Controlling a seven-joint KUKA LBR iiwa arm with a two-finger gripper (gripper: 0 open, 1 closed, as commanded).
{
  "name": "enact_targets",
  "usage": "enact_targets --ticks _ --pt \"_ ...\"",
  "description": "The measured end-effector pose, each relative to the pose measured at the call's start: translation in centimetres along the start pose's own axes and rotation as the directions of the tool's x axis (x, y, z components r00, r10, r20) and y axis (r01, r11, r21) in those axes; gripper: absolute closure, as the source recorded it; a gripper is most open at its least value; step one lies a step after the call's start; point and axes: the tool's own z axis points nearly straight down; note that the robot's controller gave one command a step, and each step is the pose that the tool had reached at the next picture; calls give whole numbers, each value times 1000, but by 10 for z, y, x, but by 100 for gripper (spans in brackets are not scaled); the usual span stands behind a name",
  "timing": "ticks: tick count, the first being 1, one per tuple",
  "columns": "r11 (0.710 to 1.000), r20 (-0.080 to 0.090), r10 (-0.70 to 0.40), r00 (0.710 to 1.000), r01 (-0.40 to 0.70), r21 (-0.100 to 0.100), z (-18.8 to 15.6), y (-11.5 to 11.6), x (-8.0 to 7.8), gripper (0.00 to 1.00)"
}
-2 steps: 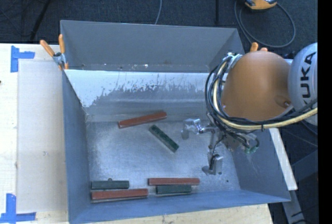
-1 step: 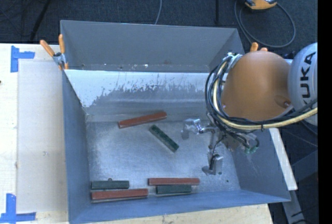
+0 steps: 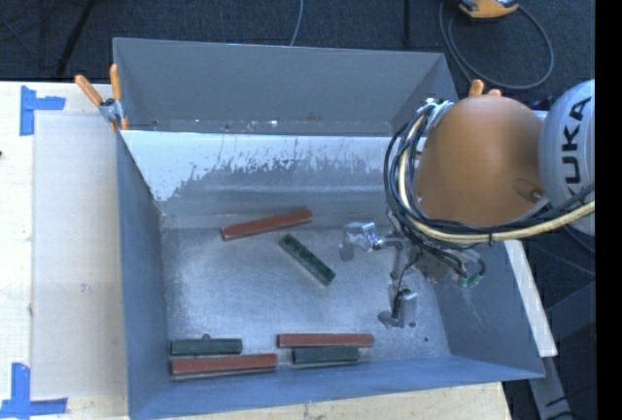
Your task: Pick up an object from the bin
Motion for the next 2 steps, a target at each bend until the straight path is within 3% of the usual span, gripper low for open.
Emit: enact_targets --ticks 1,2 --pt "999 -2 -48 999 48 0 8 10 5 0" --pt "997 7 -75 997 75 4 48 25 -38 0"
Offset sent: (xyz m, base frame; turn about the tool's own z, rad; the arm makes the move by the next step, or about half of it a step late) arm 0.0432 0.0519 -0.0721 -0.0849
